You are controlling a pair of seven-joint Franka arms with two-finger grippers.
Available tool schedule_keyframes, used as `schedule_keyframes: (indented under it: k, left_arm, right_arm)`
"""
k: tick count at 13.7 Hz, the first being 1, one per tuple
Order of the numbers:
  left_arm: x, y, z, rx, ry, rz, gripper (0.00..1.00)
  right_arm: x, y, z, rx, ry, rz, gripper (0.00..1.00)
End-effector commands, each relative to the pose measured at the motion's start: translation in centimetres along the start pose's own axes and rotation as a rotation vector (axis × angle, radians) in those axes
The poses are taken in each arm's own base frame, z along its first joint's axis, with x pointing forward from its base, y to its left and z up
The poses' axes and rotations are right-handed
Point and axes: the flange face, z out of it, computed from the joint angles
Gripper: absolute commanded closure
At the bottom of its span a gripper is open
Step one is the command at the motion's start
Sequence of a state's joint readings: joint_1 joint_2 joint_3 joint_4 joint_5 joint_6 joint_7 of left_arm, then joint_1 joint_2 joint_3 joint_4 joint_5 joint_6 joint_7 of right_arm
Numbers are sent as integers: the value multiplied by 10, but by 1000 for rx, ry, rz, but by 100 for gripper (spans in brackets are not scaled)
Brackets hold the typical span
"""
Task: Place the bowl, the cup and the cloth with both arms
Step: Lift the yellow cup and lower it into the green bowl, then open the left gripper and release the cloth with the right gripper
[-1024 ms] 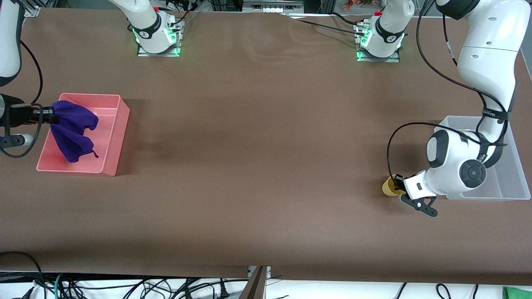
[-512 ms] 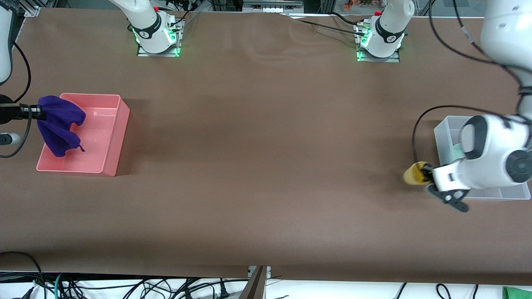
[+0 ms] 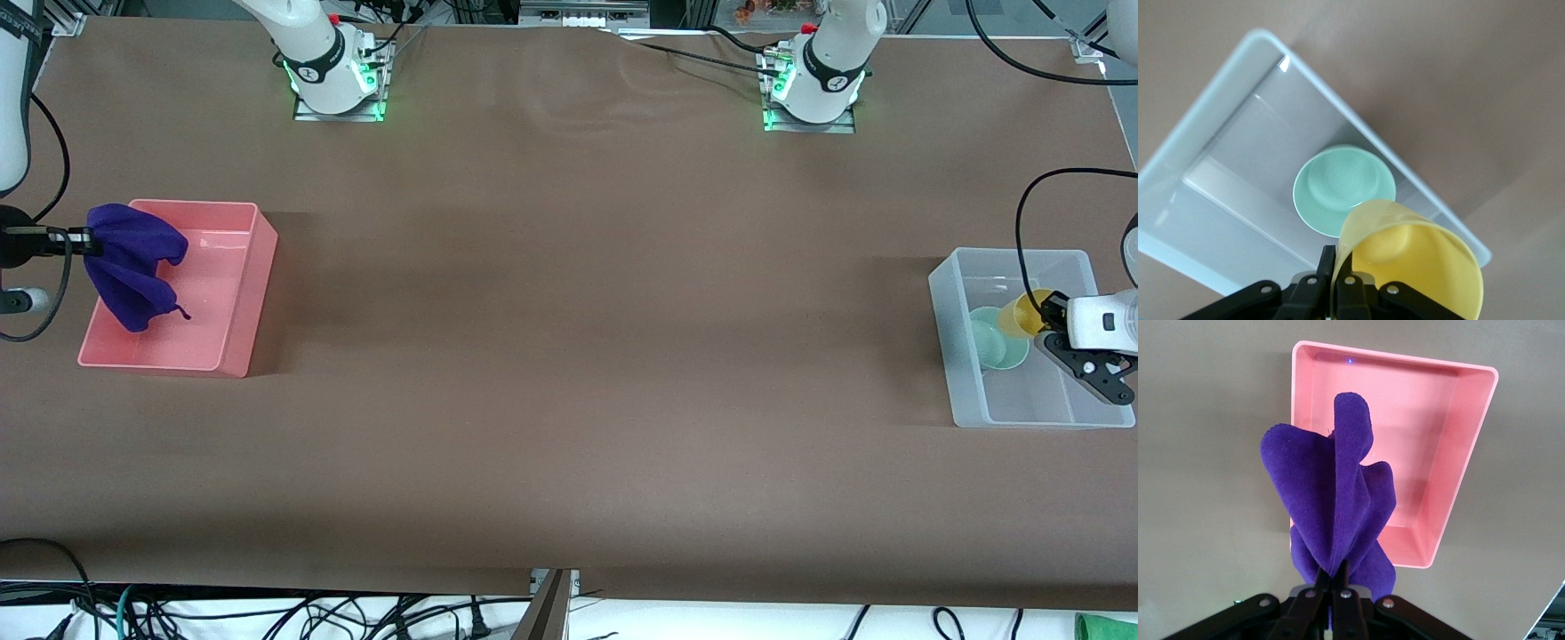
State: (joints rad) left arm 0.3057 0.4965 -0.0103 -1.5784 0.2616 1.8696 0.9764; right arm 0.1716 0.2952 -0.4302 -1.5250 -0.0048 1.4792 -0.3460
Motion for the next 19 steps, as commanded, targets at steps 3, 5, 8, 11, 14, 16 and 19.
schedule_keyframes:
  k: [3, 5, 8, 11, 14, 16, 19]
  left_arm:
    - [-6, 12, 49, 23, -2, 29, 0]
    - [-6, 13, 24, 48, 21, 23, 0]
    - [-4, 22, -30, 28, 182, -60, 0]
    - [27, 67, -99, 55, 262, -224, 0]
    - [56, 126, -155, 37, 288, -459, 0]
    - [61, 159, -187, 32, 336, -618, 0]
    - [47, 204, -201, -64, 386, -777, 0]
  right_arm:
    - [-5, 2, 0, -2, -7, 11, 100]
    - [-5, 2, 0, -2, -7, 10, 100]
    - [-4, 5, 0, -4, -1, 2, 0]
    - [-5, 8, 1, -5, -1, 6, 0]
    - [-4, 8, 2, -5, -1, 8, 0]
    - [-5, 3, -8, 2, 22, 1, 0]
    - [1, -58, -46, -17, 94, -103, 0]
